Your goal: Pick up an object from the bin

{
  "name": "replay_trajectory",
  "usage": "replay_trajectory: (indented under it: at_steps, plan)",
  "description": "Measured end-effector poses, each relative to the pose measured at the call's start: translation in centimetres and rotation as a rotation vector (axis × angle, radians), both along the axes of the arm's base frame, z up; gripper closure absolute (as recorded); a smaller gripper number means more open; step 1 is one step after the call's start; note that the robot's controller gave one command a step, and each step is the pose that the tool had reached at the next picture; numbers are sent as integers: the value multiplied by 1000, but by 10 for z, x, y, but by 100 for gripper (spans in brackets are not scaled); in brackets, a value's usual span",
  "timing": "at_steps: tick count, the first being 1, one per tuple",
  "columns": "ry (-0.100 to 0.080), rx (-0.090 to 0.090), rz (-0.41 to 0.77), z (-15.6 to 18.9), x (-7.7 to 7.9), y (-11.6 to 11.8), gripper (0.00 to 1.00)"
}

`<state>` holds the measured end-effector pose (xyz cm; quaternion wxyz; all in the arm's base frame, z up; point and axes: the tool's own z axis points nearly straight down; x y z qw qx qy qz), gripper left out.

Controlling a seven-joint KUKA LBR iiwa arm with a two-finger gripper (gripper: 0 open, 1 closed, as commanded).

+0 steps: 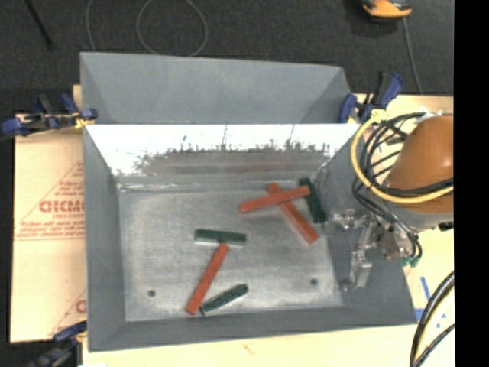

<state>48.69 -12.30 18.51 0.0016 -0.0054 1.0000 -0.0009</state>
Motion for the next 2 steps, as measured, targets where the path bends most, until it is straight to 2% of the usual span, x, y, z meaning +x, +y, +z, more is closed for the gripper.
replay_trajectory:
  at_steps: [1,2]
  plan:
    - [0,2,40,-87,70,31,0]
    - [-3,-3,456,-113,58,-19,0]
